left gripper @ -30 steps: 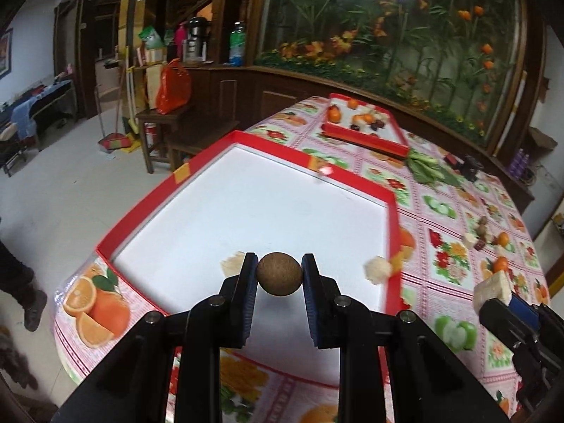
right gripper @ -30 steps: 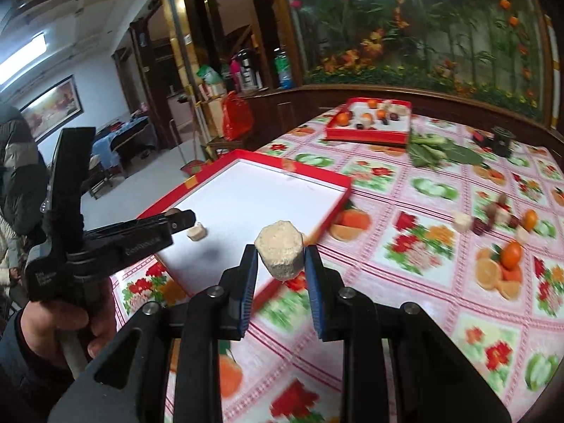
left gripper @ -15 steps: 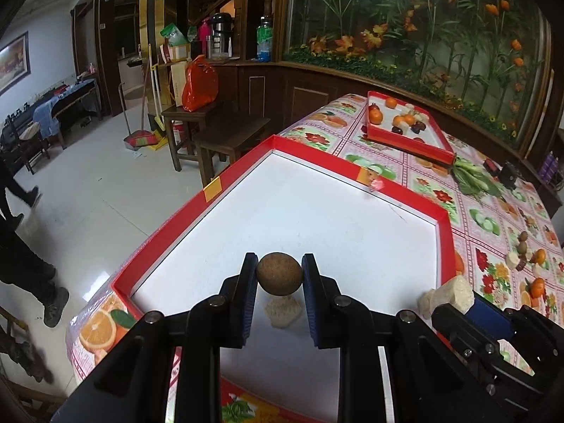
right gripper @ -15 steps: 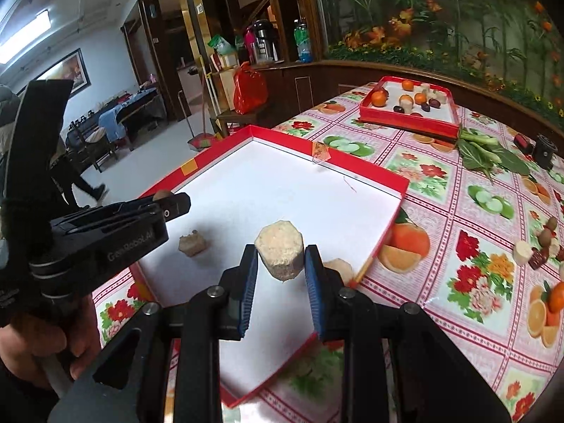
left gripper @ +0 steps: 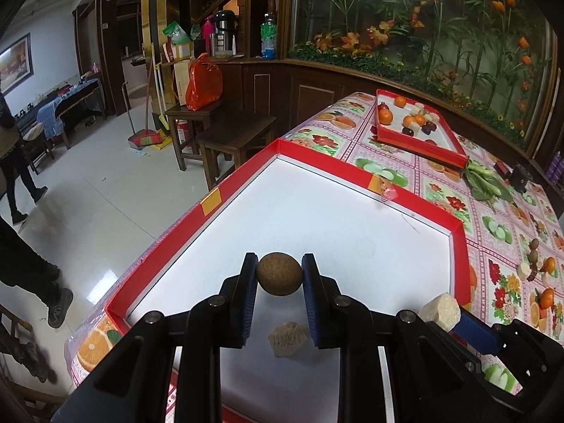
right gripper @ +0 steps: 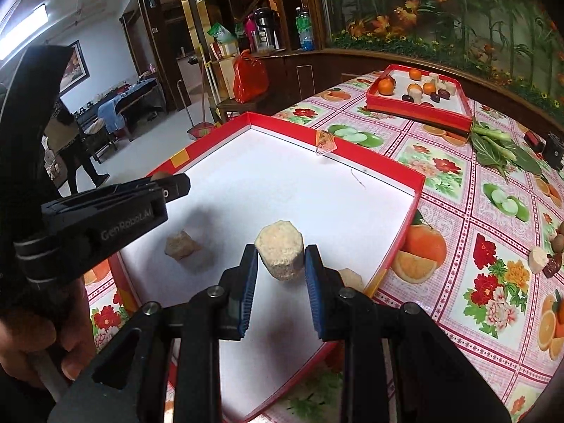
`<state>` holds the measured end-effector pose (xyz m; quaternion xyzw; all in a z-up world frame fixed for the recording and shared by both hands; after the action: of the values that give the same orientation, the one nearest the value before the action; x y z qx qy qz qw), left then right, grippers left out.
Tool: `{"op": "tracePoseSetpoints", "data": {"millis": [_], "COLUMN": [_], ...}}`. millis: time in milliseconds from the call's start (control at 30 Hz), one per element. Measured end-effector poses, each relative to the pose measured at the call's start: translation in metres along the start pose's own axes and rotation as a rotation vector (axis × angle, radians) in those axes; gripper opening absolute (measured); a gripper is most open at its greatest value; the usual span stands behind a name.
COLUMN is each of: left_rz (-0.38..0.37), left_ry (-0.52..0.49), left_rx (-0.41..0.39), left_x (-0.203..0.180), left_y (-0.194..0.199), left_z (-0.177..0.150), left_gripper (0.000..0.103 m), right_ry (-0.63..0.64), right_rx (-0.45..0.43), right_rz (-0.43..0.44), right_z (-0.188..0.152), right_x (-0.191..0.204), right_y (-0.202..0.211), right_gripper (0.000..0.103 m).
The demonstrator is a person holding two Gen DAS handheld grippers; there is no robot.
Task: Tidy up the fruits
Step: 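Carry the kiwi and the beige cake over the white tray with both tools, then open the left tool to drop the kiwi while the right tool releases the cake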
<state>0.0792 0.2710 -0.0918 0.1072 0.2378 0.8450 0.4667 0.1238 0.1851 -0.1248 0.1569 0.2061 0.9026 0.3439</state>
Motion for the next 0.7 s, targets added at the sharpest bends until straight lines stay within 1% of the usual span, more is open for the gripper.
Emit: {"op": "tracePoseSetpoints", "data": {"millis": [700], "left_rz": [0.025], "left_ry": [-0.011], "left_rx": [0.015], "left_x": [-0.002], "left_y": [-0.013], "left_z": [0.001], "left_gripper": [0.024], "right_ry": [0.012], "right_rx": [0.030], "right_rz": [0.008], "right_z": [-0.009], "right_x": [0.008], "right_y": [-0.007], "right_gripper": [0.030]}}
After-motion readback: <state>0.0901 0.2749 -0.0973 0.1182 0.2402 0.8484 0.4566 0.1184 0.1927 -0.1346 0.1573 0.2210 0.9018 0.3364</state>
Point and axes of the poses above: each gripper's, at about its wrist camera, not at the fingertips, and y roughly against the way its jaws point, x to its left, z to its top, the point moved 9 cm from there along -y, roughly the way its jaws point, and after that the axes turned 15 degrees about -x, right-handed, at the moved point
